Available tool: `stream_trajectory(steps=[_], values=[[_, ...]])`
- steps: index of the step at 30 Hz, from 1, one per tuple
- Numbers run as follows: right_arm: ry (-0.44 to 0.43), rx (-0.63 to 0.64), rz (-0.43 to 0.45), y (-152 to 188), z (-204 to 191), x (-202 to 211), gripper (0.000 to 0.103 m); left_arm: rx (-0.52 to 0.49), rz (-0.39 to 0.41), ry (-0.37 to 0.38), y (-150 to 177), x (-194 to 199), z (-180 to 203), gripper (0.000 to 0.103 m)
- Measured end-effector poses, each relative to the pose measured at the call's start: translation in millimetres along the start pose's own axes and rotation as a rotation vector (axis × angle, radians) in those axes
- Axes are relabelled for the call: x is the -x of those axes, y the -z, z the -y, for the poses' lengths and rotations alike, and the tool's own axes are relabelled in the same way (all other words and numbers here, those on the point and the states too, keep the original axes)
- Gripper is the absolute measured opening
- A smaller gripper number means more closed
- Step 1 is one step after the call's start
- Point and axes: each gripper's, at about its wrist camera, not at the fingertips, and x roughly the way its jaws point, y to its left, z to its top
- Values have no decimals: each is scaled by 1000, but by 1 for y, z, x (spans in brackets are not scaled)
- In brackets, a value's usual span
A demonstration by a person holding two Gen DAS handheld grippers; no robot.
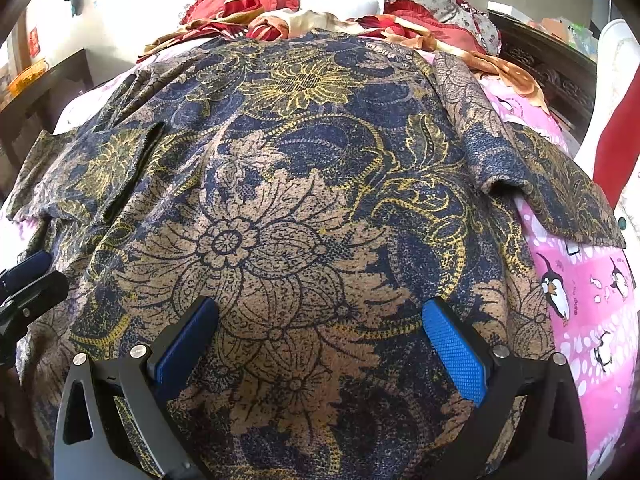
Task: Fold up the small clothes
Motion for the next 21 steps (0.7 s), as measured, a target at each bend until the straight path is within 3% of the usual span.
stream_trajectory(steps=[7, 10, 12, 14, 17, 21], values=[[1, -3, -20, -1, 1, 1, 103, -24, -18, -25, -2, 0, 4, 95], [7, -14, -50, -17, 0, 14, 86, -43, 43, -132, -4, 17, 0, 95], [-116, -43, 22, -40, -6, 32, 86, -56, 71, -207, -3, 19, -5, 95], [-273, -39, 88, -61, -19, 41, 86, 7, -28, -179, -2, 2, -19, 95], [-520, 13, 98, -86, -49, 24, 86, 40, -17, -161, -4, 2, -24, 97], [-591, 31, -10, -95, -78, -25, 73, 58, -3, -140, -4, 3, -28, 97]])
